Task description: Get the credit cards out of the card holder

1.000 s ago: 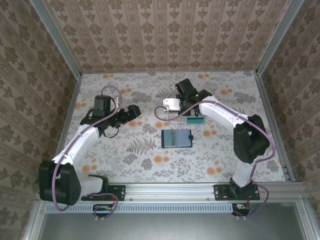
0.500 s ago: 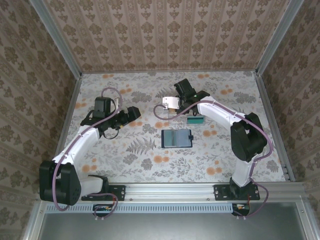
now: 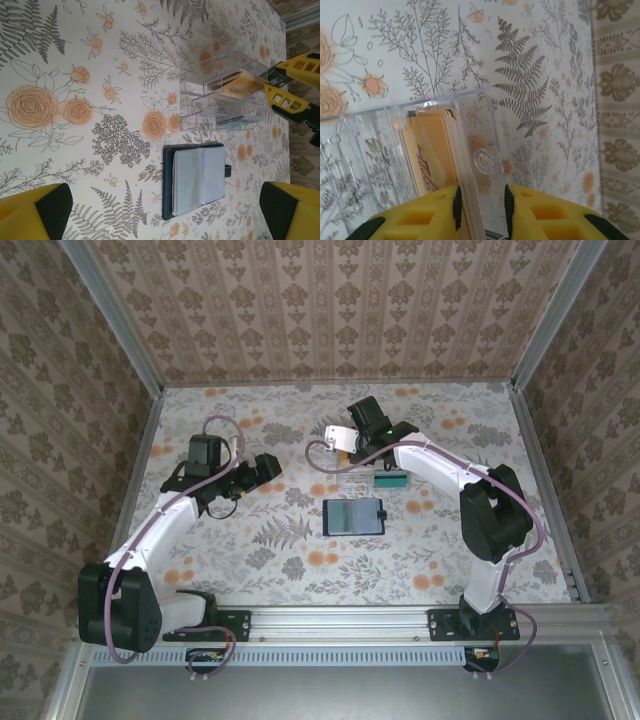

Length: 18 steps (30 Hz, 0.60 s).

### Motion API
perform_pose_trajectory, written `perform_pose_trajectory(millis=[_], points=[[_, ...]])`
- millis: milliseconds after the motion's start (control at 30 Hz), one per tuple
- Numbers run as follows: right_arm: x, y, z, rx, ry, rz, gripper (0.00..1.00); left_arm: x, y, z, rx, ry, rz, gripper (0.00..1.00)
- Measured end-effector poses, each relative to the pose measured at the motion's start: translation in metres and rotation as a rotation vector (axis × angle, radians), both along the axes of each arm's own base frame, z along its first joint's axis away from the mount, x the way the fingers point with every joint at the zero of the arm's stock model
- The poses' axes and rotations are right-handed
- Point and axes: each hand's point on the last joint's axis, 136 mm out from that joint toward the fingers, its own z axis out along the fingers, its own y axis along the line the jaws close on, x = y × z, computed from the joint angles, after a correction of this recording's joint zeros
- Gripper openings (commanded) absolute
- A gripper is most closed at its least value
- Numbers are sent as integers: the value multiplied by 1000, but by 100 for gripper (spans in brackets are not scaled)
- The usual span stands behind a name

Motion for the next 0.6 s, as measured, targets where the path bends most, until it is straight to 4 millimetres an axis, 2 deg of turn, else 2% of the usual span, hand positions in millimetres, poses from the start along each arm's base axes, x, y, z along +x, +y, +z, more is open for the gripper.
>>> perform_pose_trajectory(millis=[100,200,300,367,467,600], points=[[-3,-1,11,81,4,-76,32,1,-2,0,-14,3,-2,97],[-14,-4,31,192,9,-165,32,0,-7,-5,-18,22,-7,94],[-29,-6,49,318,25,-263,32,-3,-19,-14,-20,55,-32,89],[-40,-9,52,388,53,-335,32,-7,-29,-22,-18,82,-57,85],[-59,-16,38,469,130,-459,32,-14,-46,-36,-13,130,-95,80],[-91,-31,-10,513,279,-641,36,-26,-71,-53,2,189,-159,70]])
